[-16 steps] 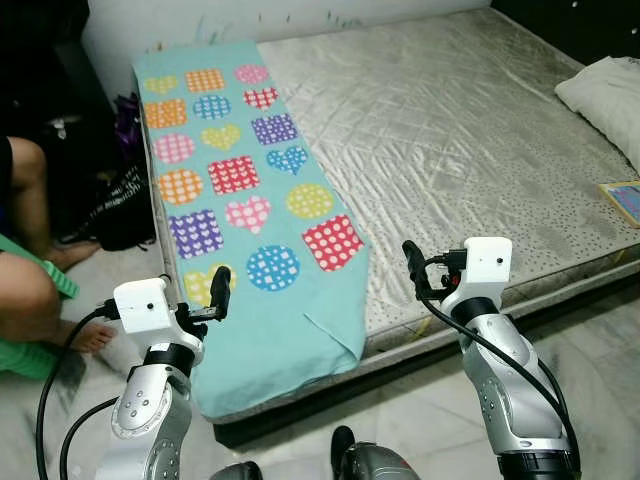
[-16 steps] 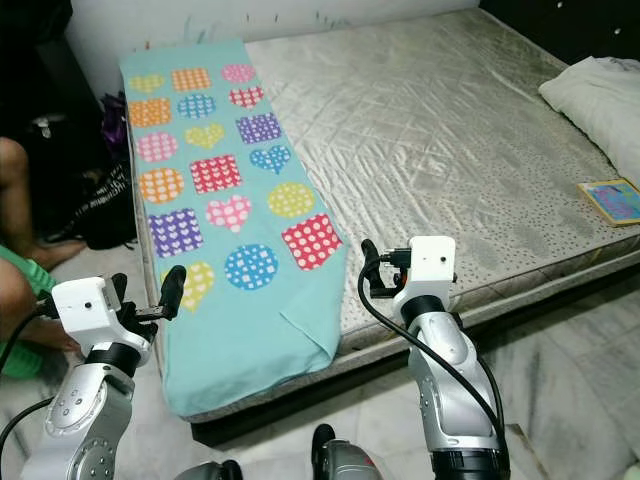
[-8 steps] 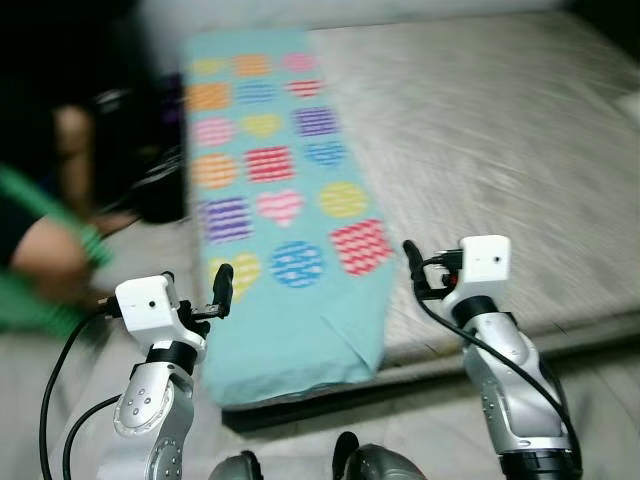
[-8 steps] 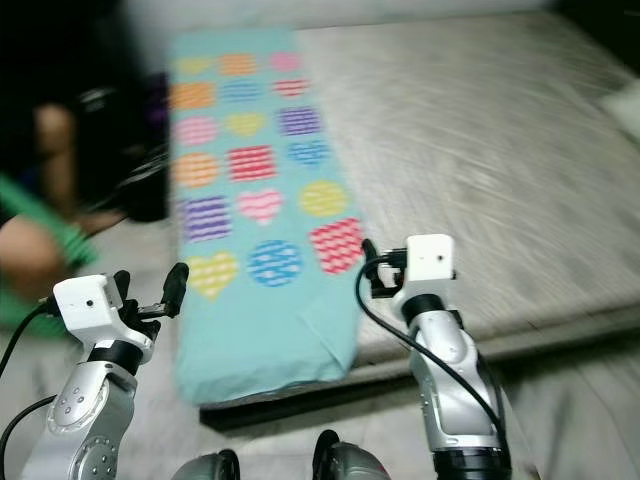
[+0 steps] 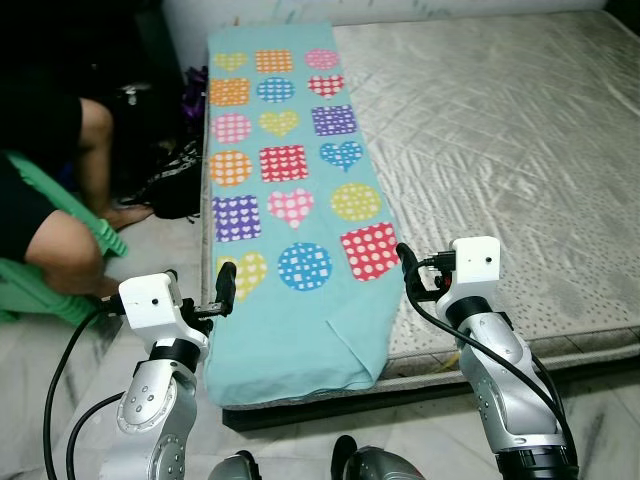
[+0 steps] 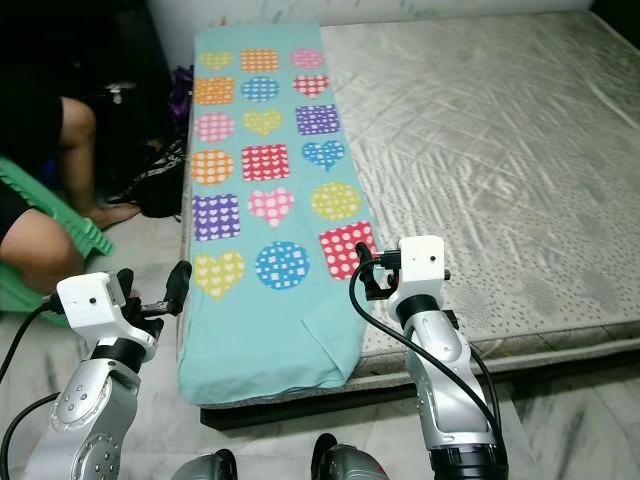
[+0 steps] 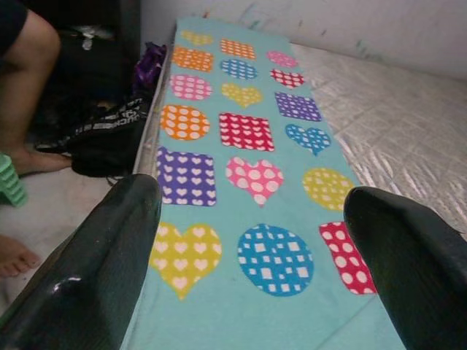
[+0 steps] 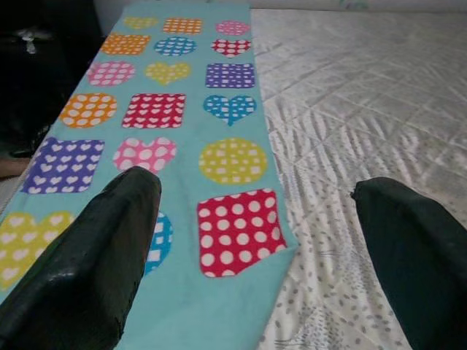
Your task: Clean up the room
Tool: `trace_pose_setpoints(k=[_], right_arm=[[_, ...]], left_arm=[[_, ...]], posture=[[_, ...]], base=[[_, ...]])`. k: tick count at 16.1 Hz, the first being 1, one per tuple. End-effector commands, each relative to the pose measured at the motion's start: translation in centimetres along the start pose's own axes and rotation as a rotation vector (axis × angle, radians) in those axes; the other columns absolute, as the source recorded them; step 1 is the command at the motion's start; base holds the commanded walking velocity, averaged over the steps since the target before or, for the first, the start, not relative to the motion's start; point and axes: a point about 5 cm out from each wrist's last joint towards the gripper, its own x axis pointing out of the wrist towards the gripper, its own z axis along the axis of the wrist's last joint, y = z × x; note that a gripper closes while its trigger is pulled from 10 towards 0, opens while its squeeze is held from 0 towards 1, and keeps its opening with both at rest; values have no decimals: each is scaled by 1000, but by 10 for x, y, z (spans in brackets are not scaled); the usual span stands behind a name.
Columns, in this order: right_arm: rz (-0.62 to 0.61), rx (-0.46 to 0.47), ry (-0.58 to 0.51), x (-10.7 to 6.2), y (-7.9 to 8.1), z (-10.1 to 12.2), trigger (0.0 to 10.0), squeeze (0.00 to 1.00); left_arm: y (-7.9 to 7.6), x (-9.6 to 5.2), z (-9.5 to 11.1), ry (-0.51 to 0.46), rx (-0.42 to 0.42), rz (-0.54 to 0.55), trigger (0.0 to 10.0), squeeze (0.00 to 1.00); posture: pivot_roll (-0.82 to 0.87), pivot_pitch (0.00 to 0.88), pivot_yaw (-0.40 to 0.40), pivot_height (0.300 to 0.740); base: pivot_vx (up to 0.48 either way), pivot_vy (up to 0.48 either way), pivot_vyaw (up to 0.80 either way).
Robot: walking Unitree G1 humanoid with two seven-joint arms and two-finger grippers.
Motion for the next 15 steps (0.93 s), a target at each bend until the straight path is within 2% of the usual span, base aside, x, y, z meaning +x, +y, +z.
trace_pose_setpoints(k=[1, 3, 7, 15], right_arm=[[-4, 3, 7, -1, -2, -3, 10000, 0], [-2, 4, 14, -1, -2, -5, 10000, 0], [65, 3, 101, -5, 4, -19, 10000, 0], [63, -9, 101, -4, 2, -21, 10000, 0]], left_arm=[[2, -1, -3, 19, 10, 14, 10000, 0], [2, -1, -3, 22, 9, 11, 10000, 0], [0, -3, -9, 61, -6, -12, 10000, 0], [1, -3, -14, 91, -19, -21, 10000, 0]], posture=[[-130, 174, -20, 740], [-130, 173, -20, 740], [-127, 169, -19, 740], [-126, 156, -20, 740]], base=[[0, 0, 0], [0, 0, 0], [0, 0, 0], [0, 0, 0]])
